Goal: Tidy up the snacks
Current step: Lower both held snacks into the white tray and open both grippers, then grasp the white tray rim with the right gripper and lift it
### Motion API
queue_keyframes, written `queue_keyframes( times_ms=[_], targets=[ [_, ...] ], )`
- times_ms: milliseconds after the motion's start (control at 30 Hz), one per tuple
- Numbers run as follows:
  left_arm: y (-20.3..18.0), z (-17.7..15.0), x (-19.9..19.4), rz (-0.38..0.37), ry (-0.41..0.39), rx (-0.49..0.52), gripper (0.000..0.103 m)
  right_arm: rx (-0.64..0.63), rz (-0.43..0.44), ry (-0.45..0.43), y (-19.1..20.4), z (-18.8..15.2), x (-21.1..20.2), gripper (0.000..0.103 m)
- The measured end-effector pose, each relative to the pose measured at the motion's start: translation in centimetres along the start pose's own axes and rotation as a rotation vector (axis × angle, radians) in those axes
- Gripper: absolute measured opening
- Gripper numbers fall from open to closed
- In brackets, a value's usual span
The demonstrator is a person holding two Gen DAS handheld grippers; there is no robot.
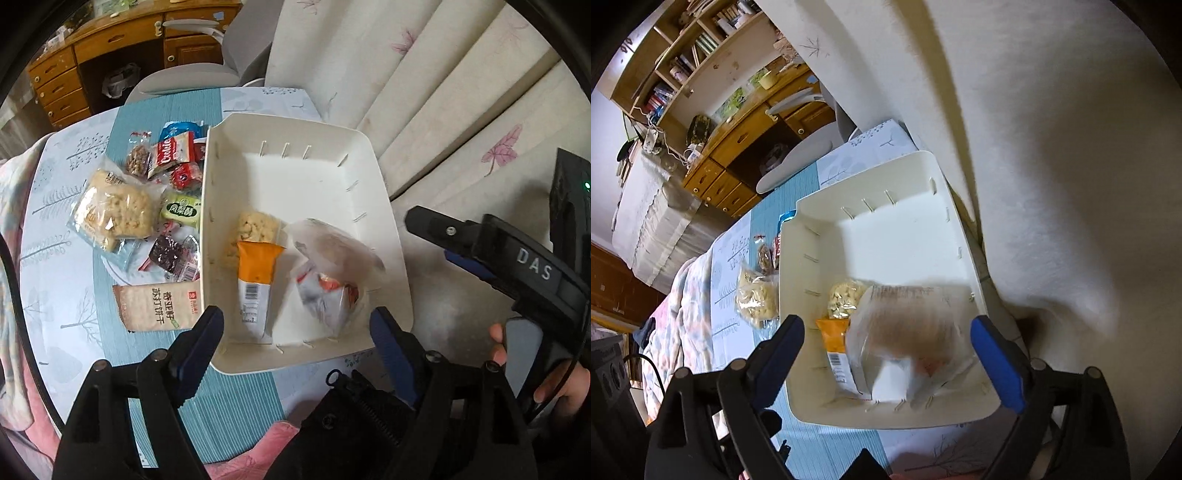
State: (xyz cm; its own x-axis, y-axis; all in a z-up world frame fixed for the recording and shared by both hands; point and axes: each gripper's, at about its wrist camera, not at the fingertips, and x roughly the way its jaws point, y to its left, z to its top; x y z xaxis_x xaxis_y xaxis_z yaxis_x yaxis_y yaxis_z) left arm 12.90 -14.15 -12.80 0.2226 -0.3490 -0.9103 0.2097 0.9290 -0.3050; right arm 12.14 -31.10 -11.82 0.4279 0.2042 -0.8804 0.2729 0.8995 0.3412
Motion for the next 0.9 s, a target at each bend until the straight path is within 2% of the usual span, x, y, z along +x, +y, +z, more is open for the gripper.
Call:
queue_keyframes(
  times_ms=[533,900],
  targets=[
    [3.8,-0.9,-2.1,0.033,-0.004,-0.025,0.080,0.031,0.006,0.039,2.4,-2.1,0.9,0.093],
    [10.0,-1.9,-5.0,0.072,0.013,-0.011,0.080,0.107,0.016,0.066,6.9,-5.4,2.2,0.092]
  ],
)
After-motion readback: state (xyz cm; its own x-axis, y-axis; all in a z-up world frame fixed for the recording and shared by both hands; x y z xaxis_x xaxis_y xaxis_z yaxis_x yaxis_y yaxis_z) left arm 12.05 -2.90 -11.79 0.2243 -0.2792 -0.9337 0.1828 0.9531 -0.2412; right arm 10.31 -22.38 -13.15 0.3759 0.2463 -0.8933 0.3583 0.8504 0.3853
